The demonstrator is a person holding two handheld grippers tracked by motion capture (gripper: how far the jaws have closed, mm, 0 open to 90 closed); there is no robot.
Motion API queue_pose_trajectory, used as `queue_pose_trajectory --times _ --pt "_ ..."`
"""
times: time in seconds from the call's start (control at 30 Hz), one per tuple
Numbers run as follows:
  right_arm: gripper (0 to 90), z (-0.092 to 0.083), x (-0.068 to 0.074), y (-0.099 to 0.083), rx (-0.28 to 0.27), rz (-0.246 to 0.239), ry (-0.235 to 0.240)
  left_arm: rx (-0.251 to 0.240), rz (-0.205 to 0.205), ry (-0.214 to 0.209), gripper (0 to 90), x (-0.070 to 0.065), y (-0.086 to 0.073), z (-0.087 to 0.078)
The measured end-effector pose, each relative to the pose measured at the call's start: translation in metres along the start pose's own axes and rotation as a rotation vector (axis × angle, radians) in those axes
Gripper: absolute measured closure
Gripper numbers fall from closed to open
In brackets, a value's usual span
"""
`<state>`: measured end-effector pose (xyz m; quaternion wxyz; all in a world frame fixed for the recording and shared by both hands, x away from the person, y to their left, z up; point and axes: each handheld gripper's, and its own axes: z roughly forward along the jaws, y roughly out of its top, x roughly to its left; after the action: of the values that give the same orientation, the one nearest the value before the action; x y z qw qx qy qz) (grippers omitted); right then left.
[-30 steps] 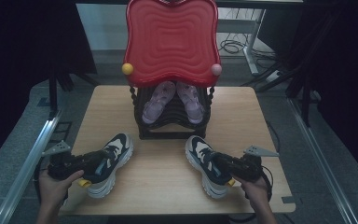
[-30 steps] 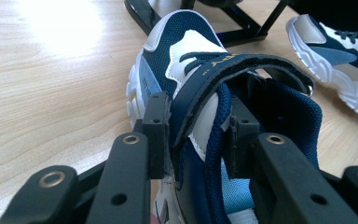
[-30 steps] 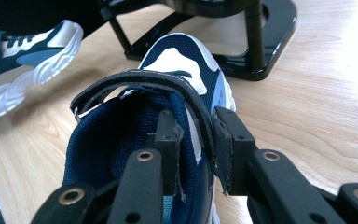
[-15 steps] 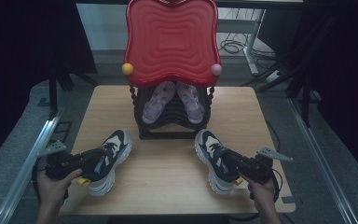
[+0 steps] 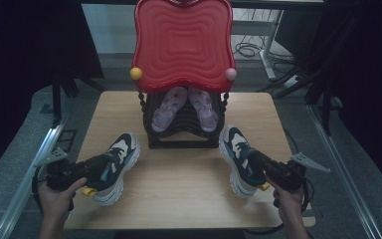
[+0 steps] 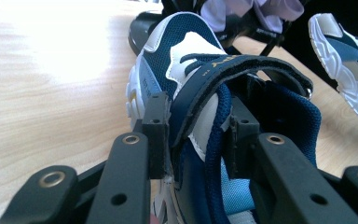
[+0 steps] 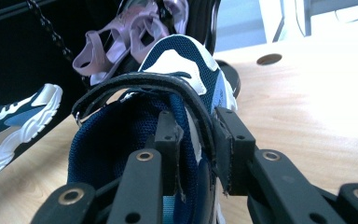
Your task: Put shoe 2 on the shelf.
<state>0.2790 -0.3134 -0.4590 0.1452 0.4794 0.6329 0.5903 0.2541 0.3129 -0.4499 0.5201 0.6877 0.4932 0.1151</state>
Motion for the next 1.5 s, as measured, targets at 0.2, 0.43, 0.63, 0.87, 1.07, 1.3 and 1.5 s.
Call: queue_pose_trajectory --times 0.2,0.43,0.63,0.87,1.07,1.3,1.5 --pt "72.7 -0.001 -0.003 0.006 -0.050 0.009 -0.011 -0.055 -0.024 -0.011 67.2 -0.002 0.011 -0.002" --pt "72.7 -0.004 -0.006 0.015 -0.094 0.047 -0.001 -0.070 0.001 -0.008 67.1 -0.007 0.025 -0.003" --pt "72.6 -0.007 -0.009 0.023 -0.118 0.071 -0.012 -0.096 0.005 0.008 67.1 -0.005 0.037 -0.008" --pt "72.6 -0.006 -0.007 0.033 -0.138 0.058 0.004 -0.134 0.018 0.001 67.2 -0.010 0.048 -0.010" --pt "72.6 -0.006 -0.005 0.045 -0.163 0.057 0.013 -0.153 0.023 0.000 67.1 -0.011 0.058 -0.010" --pt "72.6 -0.005 -0.002 0.059 -0.207 0.048 0.029 -0.191 0.015 -0.023 67.1 -0.012 0.072 -0.010" --pt "72.5 -0.002 -0.002 0.066 -0.218 0.048 0.026 -0.211 0.010 -0.029 67.1 -0.012 0.080 -0.008"
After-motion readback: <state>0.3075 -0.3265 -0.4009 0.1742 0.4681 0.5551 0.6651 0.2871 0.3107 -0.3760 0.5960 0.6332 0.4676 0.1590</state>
